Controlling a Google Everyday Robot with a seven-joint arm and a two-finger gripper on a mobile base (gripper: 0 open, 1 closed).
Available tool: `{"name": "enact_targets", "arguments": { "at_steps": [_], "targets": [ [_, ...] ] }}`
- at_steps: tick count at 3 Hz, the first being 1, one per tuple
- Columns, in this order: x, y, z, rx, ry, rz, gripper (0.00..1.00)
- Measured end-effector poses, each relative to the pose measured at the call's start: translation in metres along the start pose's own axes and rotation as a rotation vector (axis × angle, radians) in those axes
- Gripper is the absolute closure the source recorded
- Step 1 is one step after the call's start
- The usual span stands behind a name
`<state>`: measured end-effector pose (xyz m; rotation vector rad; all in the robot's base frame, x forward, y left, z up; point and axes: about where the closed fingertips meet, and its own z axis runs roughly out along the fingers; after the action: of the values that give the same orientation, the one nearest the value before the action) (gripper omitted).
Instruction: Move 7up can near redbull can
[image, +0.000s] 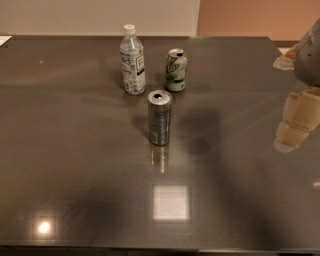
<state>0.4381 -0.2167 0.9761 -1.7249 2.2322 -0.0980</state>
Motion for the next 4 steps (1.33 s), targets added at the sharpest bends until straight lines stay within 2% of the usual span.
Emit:
{"name": "enact_targets", "arguments": {
  "at_steps": [1, 2, 4],
  "targets": [
    [0.0, 0.0, 0.0, 0.0, 0.0, 0.0, 0.0],
    [-0.006, -0.009, 0.002, -0.025, -0.024, -0.006, 0.0],
    [-0.03, -0.054, 0.015, -0.047, -0.109, -0.013, 0.0]
  ]
}}
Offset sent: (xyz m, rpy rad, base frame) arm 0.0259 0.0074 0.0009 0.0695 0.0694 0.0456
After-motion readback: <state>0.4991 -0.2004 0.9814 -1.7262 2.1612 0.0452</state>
